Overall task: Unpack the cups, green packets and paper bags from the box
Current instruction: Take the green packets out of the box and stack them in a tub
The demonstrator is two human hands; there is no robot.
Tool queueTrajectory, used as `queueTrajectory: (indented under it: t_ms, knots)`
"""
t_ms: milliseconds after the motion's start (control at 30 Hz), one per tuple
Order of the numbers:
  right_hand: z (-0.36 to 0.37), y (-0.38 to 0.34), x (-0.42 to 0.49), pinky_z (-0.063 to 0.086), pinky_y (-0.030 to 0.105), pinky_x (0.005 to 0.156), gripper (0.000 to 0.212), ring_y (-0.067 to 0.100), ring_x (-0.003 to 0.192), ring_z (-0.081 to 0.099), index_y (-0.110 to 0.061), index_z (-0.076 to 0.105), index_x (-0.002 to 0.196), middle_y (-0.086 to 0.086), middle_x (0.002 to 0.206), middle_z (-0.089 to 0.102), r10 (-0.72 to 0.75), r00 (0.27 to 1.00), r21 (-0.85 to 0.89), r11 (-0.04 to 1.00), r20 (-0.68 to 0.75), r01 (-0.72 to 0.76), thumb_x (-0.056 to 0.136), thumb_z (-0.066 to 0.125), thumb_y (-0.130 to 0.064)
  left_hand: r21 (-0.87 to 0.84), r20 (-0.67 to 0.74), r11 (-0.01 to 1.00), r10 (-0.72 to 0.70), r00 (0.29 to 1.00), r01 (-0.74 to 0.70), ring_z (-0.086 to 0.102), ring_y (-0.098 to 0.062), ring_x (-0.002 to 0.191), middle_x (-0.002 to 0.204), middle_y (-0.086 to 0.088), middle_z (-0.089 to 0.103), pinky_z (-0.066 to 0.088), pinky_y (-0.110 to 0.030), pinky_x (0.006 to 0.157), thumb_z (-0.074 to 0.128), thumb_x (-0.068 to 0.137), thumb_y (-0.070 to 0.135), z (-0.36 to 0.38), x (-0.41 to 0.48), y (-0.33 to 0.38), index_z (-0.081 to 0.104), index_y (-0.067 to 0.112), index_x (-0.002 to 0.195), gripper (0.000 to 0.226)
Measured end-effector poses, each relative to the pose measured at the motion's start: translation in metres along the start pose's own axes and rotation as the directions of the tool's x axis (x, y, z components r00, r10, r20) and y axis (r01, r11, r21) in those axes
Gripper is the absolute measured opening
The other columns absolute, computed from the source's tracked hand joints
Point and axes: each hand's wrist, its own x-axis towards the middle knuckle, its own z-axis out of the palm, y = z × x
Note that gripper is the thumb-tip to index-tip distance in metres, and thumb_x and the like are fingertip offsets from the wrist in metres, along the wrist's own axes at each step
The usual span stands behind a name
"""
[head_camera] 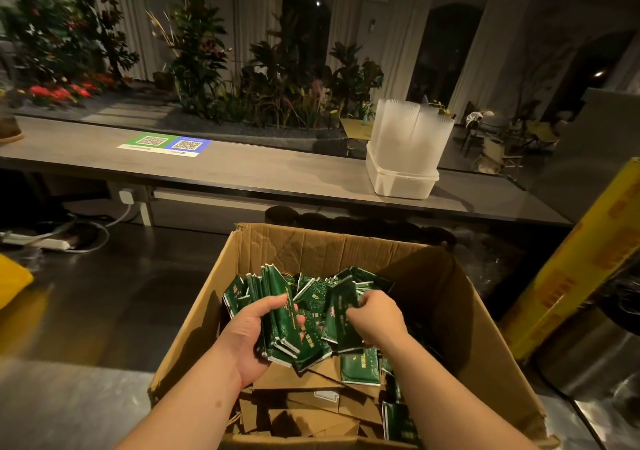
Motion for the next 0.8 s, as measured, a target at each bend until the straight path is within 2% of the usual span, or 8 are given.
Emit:
queueTrajectory:
  t_ms: [167,300,400,500,600,667,733,800]
  knots:
    - [-0.006,-0.051,-0.033,0.063,0.030,0.064,0.005,0.016,0.077,0.071,-0.013,0.066,0.098,0.003,0.087,0.068,-0.205,0.968,0.104,0.976,0.143,0.191,0.094,0.066,-0.016,0.178,0.003,0.984,0.030,1.000,-0.030,0.071,-0.043,0.107,0.118,-0.024,0.072,0.058,-0.058,0.086,0.091,0.060,0.021,0.001,0.000,-0.002,0.040,0.021,0.152,0.105]
    - [-0.005,-0.075,-0.050,0.065,0.035,0.073,0.015,0.019,0.087,0.072,-0.015,0.068,0.107,0.006,0.097,0.071,-0.299,0.931,0.218,0.942,0.207,0.254,0.092,0.068,-0.017,0.242,-0.053,0.968,0.079,0.995,-0.064,0.071,-0.041,0.102,0.111,-0.022,0.074,0.056,-0.047,0.076,0.088,0.053,0.033,-0.003,0.004,-0.008,0.031,0.026,0.158,0.120]
    - [-0.006,-0.078,-0.051,0.061,0.026,0.069,0.019,0.017,0.085,0.071,-0.011,0.068,0.112,0.010,0.102,0.072,-0.346,0.894,0.354,0.905,0.285,0.237,0.093,0.066,-0.013,0.167,-0.030,0.985,0.058,0.998,-0.052,0.073,-0.038,0.099,0.109,-0.022,0.075,0.056,-0.046,0.075,0.083,0.064,0.035,-0.004,0.001,-0.005,0.051,0.012,0.146,0.091]
    - [-0.012,-0.073,-0.048,0.055,0.025,0.066,0.018,0.018,0.080,0.066,-0.007,0.070,0.112,0.014,0.103,0.072,-0.418,0.810,0.576,0.808,0.411,0.124,0.095,0.066,-0.012,0.046,0.045,0.997,0.057,0.997,-0.059,0.065,-0.045,0.118,0.122,-0.026,0.070,0.052,-0.055,0.099,0.075,0.079,0.032,-0.004,-0.002,-0.002,0.072,0.007,0.123,0.051]
    - [-0.018,-0.056,-0.028,0.053,0.028,0.061,0.012,0.020,0.076,0.067,-0.008,0.070,0.107,0.011,0.096,0.072,-0.336,0.880,0.689,0.724,0.336,0.013,0.097,0.065,-0.014,-0.047,0.077,0.998,0.043,0.996,-0.039,0.063,-0.047,0.121,0.127,-0.028,0.067,0.047,-0.060,0.105,0.071,0.085,0.029,-0.001,-0.003,-0.002,0.068,0.005,0.126,0.048]
    - [-0.012,-0.034,-0.005,0.059,0.034,0.064,0.010,0.018,0.072,0.065,-0.009,0.067,0.102,0.010,0.090,0.070,-0.105,0.982,0.544,0.839,0.159,0.002,0.098,0.063,-0.017,-0.072,0.064,0.997,0.030,0.998,-0.026,0.061,-0.047,0.123,0.128,-0.029,0.066,0.044,-0.062,0.107,0.072,0.082,0.029,0.000,-0.003,-0.001,0.064,0.003,0.130,0.055]
    - [0.005,-0.004,0.011,0.063,0.037,0.074,0.014,0.014,0.071,0.061,-0.011,0.062,0.101,0.004,0.085,0.066,0.038,0.999,0.168,0.985,0.021,-0.041,0.097,0.064,-0.024,-0.072,0.051,0.997,0.018,0.999,-0.014,0.059,-0.046,0.126,0.129,-0.030,0.065,0.043,-0.062,0.109,0.075,0.079,0.031,0.000,-0.003,-0.001,0.062,0.003,0.133,0.062]
    - [0.026,0.019,0.014,0.059,0.029,0.070,0.032,0.011,0.070,0.061,-0.010,0.062,0.105,-0.001,0.080,0.064,0.071,0.994,-0.138,0.989,0.078,-0.059,0.096,0.065,-0.040,-0.077,0.048,0.997,0.013,0.999,-0.009,0.059,-0.047,0.126,0.130,-0.031,0.064,0.044,-0.062,0.107,0.075,0.078,0.032,0.001,-0.003,0.000,0.061,0.003,0.135,0.065]
